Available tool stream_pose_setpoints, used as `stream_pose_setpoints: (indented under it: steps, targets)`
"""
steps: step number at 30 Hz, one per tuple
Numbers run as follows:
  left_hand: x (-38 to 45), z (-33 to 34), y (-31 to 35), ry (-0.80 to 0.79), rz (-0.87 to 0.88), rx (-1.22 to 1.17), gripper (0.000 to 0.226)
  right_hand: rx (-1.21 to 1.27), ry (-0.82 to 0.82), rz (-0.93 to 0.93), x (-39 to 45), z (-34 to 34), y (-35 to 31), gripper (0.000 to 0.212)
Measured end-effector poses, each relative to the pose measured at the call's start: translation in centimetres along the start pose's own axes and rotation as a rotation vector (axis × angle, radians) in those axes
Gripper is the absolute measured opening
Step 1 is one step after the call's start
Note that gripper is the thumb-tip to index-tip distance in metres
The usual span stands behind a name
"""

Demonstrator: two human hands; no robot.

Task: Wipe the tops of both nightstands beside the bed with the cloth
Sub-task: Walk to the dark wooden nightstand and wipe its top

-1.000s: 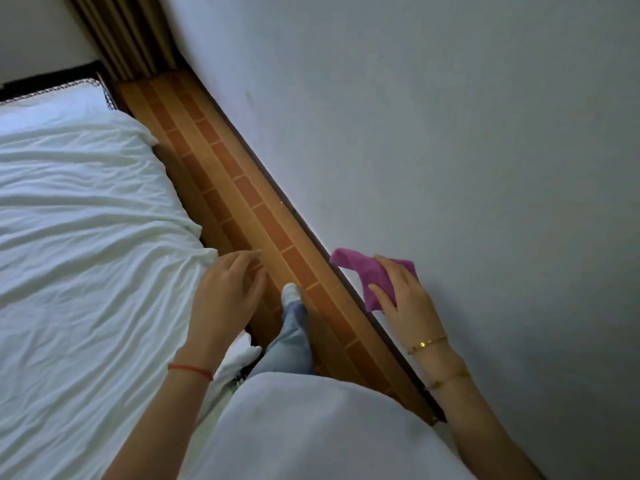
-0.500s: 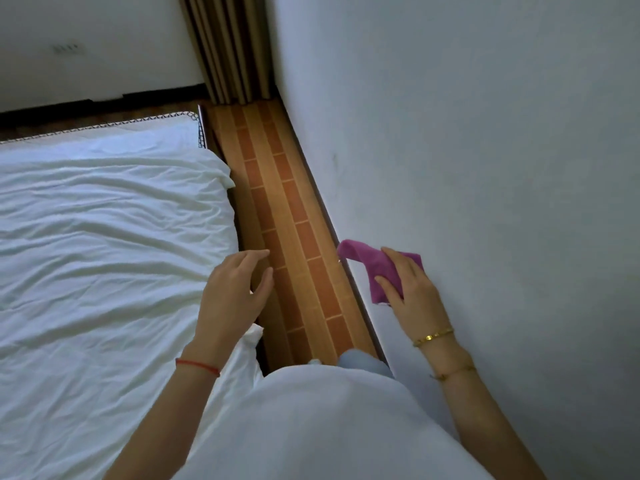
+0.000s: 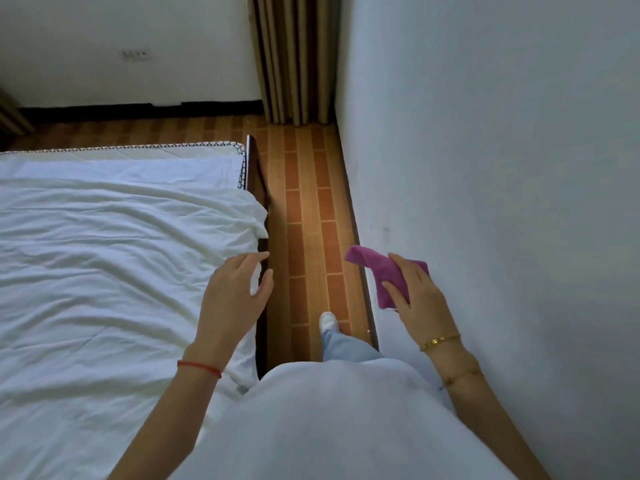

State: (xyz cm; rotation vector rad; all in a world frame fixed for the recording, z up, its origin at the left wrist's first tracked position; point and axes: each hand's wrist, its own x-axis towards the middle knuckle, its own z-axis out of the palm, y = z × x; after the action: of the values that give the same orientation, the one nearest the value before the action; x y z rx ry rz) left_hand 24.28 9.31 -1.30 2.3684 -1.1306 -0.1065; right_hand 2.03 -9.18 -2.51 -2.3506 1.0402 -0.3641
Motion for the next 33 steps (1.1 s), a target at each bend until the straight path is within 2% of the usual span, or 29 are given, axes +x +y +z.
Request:
stream_pose_setpoints:
  steps: [7,16,27,33]
  targets:
    - [15.8,0.2,-0.8,0.114,-0.083,0.012,0.03,0.02,-0.065,-0.131,19.9,-0.7,-1.8,0.051]
    - [32.3,2.3,-4.6,0.174,-0.185,0.027,0.029,0.041,-0.165,-0.199,38.8,2.7,-2.9,0.059]
    - [60.4,3.1,-11.8,0.239,-0.143,0.045,0.023,0.046,-0.084,-0.28,68.0,5.9,-7.1,0.052]
    - [72.0,2.1,-14.9,0.179,-0.141,0.035,0.029,0.059,-0.081,-0.295,80.0,6.8,-9.0,0.051]
